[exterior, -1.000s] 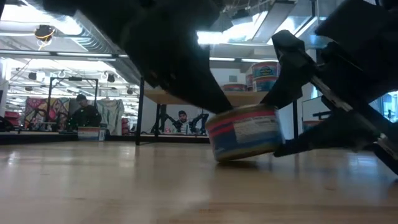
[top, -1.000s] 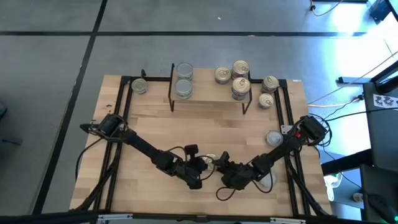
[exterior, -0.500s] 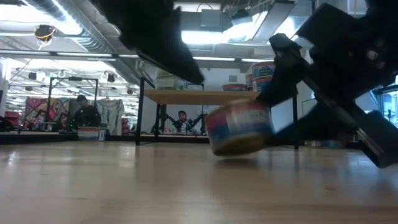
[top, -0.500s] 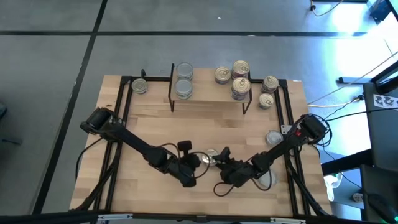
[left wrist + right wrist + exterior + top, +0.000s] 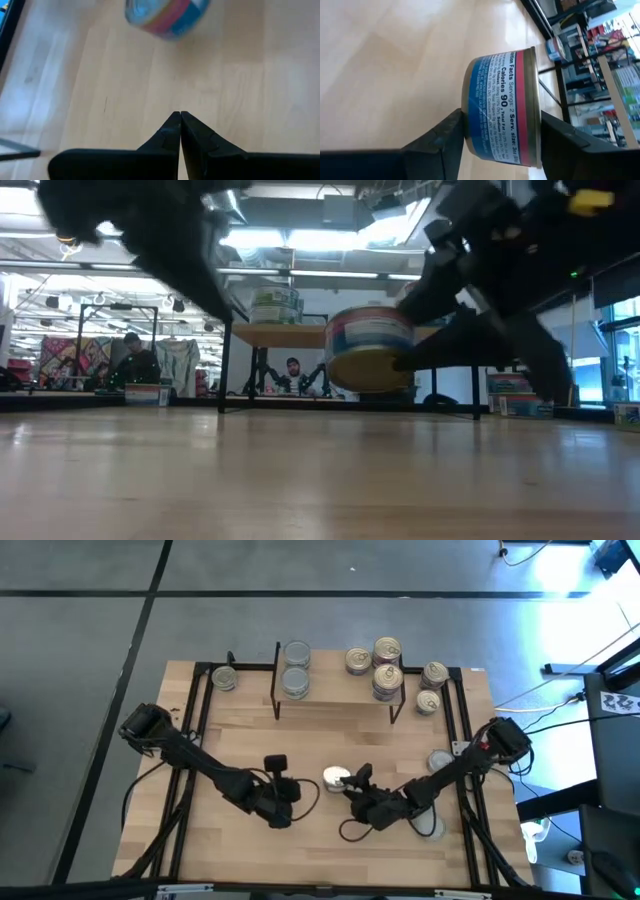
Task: Stack canned seafood by type on shelf
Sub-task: Stack the blue pink tuna can on top of the blue pink tuna can on the shelf
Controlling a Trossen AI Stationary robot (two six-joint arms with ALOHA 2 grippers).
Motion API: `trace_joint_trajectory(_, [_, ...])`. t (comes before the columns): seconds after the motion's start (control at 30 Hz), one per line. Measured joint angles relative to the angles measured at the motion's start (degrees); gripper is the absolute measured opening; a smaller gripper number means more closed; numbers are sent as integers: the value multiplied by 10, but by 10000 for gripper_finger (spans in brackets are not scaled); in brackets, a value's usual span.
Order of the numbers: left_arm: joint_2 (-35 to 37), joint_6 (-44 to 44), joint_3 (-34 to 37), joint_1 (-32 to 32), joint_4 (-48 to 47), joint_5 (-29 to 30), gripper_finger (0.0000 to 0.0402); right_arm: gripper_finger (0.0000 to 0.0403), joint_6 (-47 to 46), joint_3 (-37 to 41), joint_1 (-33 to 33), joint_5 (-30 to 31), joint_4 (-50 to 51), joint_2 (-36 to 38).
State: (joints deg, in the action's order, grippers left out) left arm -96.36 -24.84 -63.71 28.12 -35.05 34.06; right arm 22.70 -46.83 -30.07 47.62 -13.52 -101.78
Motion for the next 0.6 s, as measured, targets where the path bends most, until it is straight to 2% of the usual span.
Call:
trace_joint_trajectory(0.13, [54, -23, 74, 0, 38, -3, 2, 201, 8, -13, 19, 33, 11, 0])
trace_joint_trajectory(0.37, [159, -52, 215, 0, 181, -7, 1, 203, 50, -85, 45, 69, 95, 3])
trace_joint_trajectory(0.5, [182, -58, 265, 0, 251, -8, 4, 201, 48, -132, 68, 77, 167, 14])
trace_joint_trajectory(0.6, [182, -72, 279, 0, 267, -8, 4, 205, 48, -163, 89, 86, 206, 28])
